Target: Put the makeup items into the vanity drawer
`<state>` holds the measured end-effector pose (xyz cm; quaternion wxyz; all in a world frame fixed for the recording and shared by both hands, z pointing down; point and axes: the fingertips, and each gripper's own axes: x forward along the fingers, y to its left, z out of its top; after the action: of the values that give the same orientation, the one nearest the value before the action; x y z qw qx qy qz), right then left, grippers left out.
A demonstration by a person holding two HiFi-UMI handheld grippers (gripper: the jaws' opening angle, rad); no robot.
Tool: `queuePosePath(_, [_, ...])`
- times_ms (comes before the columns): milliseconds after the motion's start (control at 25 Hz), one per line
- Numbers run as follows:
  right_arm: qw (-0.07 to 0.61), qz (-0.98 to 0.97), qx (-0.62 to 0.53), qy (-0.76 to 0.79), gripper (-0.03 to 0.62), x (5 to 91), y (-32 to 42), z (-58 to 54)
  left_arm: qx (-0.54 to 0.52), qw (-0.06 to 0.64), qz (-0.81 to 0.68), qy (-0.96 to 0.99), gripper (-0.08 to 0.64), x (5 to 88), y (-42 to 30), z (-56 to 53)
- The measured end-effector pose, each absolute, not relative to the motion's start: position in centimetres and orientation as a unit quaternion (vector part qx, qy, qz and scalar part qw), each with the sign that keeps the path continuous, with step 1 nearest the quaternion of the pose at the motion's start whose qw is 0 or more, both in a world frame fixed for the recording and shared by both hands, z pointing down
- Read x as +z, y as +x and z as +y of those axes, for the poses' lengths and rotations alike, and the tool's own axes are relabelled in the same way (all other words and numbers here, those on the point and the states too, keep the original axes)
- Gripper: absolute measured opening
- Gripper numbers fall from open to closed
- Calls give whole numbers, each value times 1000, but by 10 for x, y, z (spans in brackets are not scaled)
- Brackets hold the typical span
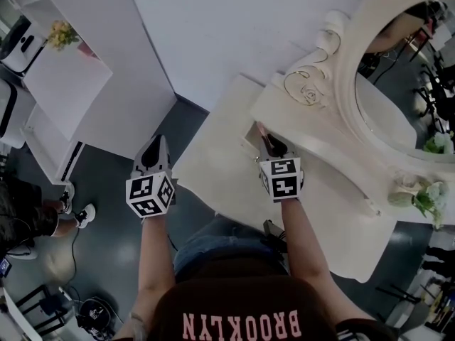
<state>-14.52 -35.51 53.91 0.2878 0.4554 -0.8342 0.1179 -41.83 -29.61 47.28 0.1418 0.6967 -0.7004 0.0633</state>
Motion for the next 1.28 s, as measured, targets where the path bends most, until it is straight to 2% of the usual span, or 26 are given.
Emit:
queuePosePath(120, [281, -841, 128, 445, 134, 539, -150, -353, 63, 148, -697, 699, 6, 477, -419, -298])
queuePosePath(320, [268, -840, 128, 453, 147, 535, -149, -351, 62, 148, -684, 712, 6, 478, -410, -302])
queuePosePath(400, [258, -839, 120, 463, 133, 529, -146, -350, 61, 146, -680, 716, 6, 477, -407, -304])
queuePosePath(480, [243, -839, 105, 476, 29, 520, -141, -349, 59, 144, -675, 721, 6, 476, -405, -306])
queuePosePath(520, [236, -839, 99, 480, 0, 516, -139, -348, 58, 143, -672, 724, 6, 474, -404, -306])
queuePosePath(1280, [162, -841, 56, 513, -2, 457, -87, -318, 34, 91, -629, 771, 6, 429, -337, -309])
